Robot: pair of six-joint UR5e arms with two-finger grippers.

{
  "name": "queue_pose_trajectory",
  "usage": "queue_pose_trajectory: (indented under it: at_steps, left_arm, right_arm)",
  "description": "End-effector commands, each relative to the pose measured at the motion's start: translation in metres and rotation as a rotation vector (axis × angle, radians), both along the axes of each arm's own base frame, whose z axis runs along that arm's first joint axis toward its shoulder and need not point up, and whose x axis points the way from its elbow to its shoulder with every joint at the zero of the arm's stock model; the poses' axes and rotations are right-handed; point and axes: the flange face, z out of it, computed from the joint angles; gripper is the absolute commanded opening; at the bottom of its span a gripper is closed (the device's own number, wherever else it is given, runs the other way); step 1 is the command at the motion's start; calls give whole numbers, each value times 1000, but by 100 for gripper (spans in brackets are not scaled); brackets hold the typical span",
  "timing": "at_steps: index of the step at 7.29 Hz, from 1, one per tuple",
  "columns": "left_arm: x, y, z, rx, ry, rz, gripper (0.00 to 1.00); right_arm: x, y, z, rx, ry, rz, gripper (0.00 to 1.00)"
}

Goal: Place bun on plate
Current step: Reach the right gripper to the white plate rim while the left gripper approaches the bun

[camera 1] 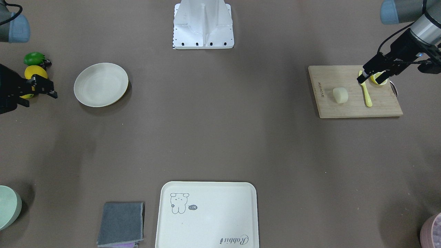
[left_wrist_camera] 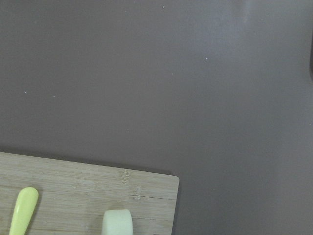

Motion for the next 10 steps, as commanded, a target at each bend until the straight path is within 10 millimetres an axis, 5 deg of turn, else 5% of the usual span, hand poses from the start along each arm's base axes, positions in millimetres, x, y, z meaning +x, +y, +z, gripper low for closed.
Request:
queue_pose_trajectory:
  at_steps: [1,5,6,7,10]
  left_arm:
    - [17,-3,-11,-31,10,-24,97]
    - [24,-4,-16,-50,20,-26,97]
    - [26,-6,-20,-45,24,-24,97]
    - [26,-7,-21,-44,24,-26,97]
    - [36,-9,-6,-69,-16,-32,97]
  right_arm:
    - [-22,52,65,47,-42,28,94]
    - [-80,96,66,-6,-59,25,74]
    - [-79,96,66,-3,-58,24,56]
    - [-79,96,68,-5,-56,24,2]
    - [-85,95,55,-11,-80,12,0]
